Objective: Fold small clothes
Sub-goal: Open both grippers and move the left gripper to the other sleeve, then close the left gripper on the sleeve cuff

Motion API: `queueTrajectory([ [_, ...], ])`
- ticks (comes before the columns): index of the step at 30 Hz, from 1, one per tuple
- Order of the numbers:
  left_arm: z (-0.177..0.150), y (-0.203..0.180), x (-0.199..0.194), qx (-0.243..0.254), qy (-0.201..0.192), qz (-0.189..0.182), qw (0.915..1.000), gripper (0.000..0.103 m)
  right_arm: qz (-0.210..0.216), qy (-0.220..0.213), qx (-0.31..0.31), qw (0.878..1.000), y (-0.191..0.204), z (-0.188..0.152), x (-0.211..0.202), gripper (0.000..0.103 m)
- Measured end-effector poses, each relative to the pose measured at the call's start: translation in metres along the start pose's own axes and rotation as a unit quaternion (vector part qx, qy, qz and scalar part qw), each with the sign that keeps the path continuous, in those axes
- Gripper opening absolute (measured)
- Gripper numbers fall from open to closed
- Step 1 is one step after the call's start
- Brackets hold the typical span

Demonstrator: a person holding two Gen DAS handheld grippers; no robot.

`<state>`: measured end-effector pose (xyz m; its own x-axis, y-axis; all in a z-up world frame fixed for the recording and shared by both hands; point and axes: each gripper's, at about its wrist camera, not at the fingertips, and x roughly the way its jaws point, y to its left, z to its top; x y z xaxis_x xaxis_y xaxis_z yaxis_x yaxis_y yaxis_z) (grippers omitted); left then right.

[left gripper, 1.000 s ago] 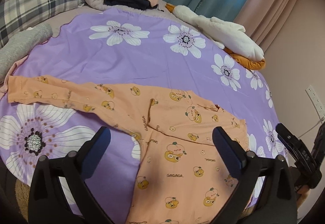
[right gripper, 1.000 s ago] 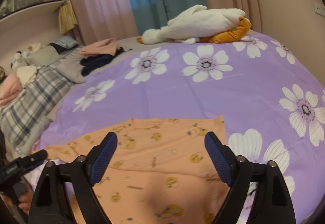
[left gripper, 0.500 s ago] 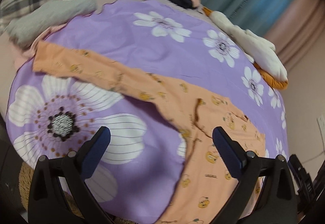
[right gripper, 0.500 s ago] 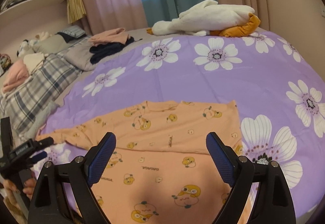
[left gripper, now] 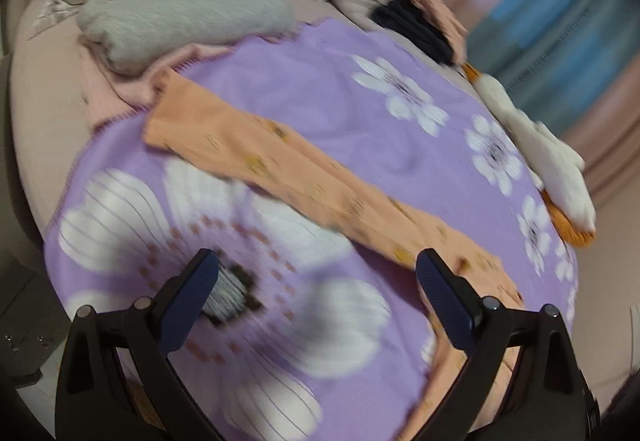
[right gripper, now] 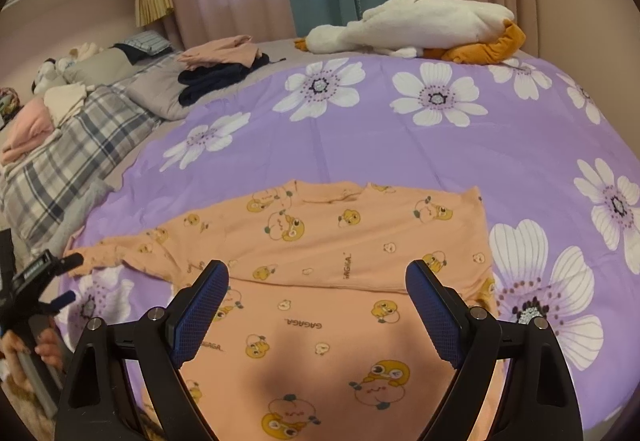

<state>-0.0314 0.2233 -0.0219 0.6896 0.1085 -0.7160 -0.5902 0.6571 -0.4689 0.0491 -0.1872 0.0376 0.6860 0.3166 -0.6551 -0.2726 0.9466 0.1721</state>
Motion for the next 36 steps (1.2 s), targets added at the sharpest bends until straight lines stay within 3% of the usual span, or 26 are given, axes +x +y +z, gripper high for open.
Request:
queueTrajectory([
  [3,0.014,0.02,0.009,-0.031,-0.001,0.011,0.9995,0.092,-0.001,0.006,0.005,1.0,-0.001,0.002,0.003,0.09],
  [7,0.029,0.046,0.022,-0.076,0.007,0.03,0.9966,0.076,-0.002,0.003,0.007,1.0,-0.001,0.002,0.003,0.09],
  [10,0.035,0.052,0.028,-0.075,0.0,0.055,0.9957,0.075,-0.007,0.006,0.011,1.0,-0.004,0.002,0.005,0.09],
  [14,0.042,0.062,0.04,-0.088,0.003,0.057,0.9945,0.066,-0.011,0.01,0.019,1.0,-0.008,0.003,0.008,0.09],
  [18,0.051,0.068,0.047,-0.103,-0.008,0.05,0.9934,0.063,-0.012,0.015,0.019,1.0,-0.007,0.003,0.011,0.09],
  [21,0.056,0.075,0.052,-0.122,-0.016,0.045,0.9913,0.04,-0.014,0.019,0.019,1.0,-0.007,0.002,0.013,0.09],
  [23,0.06,0.078,0.058,-0.132,-0.018,0.041,0.9903,0.016,-0.011,0.017,0.019,1.0,-0.006,0.003,0.013,0.09],
  [25,0.063,0.079,0.063,-0.14,-0.014,0.032,0.9896,0.008,-0.007,0.015,0.016,1.0,-0.005,0.002,0.013,0.09],
  [27,0.065,0.078,0.062,-0.148,-0.017,0.024,0.9886,0.007,-0.01,0.018,0.015,1.0,-0.004,0.002,0.014,0.09],
  [30,0.068,0.062,0.052,-0.126,-0.037,0.02,0.9911,0.005,-0.011,0.019,0.018,1.0,-0.006,0.003,0.015,0.09],
  [33,0.073,0.045,0.037,-0.113,-0.054,-0.015,0.992,0.005,-0.012,0.019,0.021,1.0,-0.007,0.003,0.015,0.09],
  [36,0.079,0.025,0.02,-0.09,-0.072,-0.02,0.9932,0.005,-0.012,0.018,0.022,1.0,-0.008,0.002,0.014,0.09],
])
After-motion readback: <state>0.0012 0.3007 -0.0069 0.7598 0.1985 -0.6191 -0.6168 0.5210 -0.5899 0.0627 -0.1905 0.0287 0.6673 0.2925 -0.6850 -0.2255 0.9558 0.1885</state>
